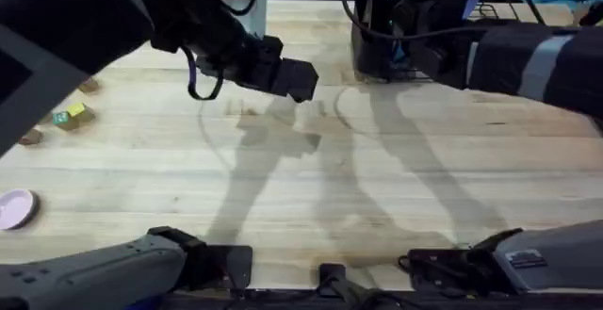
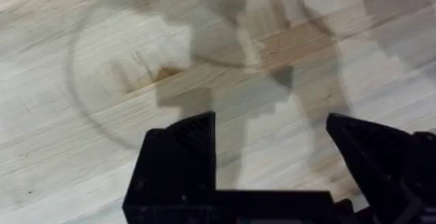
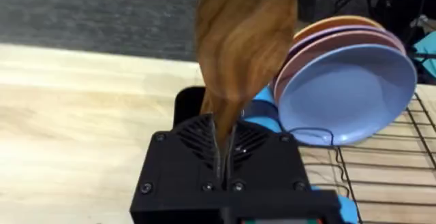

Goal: Pick up the spoon on the table one by one and put them onto the rack

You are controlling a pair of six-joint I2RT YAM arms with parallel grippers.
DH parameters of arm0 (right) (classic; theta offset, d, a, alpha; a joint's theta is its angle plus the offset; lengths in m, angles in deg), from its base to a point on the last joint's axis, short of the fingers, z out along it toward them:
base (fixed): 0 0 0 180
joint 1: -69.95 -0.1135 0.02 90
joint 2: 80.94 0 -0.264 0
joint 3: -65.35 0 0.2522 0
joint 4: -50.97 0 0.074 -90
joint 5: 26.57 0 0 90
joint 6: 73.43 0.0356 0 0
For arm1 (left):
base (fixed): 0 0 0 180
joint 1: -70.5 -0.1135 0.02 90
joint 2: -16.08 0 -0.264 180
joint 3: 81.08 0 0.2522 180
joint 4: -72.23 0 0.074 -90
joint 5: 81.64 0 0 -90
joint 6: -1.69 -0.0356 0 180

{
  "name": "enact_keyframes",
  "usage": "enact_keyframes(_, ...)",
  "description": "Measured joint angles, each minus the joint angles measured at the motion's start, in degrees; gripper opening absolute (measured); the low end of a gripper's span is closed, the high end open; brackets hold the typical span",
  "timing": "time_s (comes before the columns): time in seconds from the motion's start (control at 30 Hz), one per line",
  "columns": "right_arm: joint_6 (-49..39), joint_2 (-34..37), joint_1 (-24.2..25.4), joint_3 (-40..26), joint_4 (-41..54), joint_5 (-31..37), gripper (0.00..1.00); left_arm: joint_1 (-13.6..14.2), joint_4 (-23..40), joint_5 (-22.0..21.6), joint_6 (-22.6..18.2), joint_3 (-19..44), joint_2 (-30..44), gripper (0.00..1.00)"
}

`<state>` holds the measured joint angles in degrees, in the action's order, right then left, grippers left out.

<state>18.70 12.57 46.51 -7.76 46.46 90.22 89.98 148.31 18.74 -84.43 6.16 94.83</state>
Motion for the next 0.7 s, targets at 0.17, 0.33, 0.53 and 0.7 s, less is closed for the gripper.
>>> enact_keyframes(0.17,0.04,0.01,-0.07,0.0,3.77,-0.27,0.035,0.0,-0.17,0.0,0.0,0.0,0.01,0.993)
enact_keyframes(0.33,0.26,-0.02,-0.07,0.02,2.04,-0.45,0.683,0.0,-0.17,0.0,0.0,0.0,0.01,0.994)
enact_keyframes(0.53,0.15,-1.08,-0.22,0.03,3.3,-0.45,0.872,0.0,-0.21,0.01,0.0,0.0,0.0,0.993)
enact_keyframes(0.7,0.11,-6.02,-0.46,0.07,8.64,-0.45,0.903,0.0,-1.0,0.02,0.0,0.0,0.0,0.993)
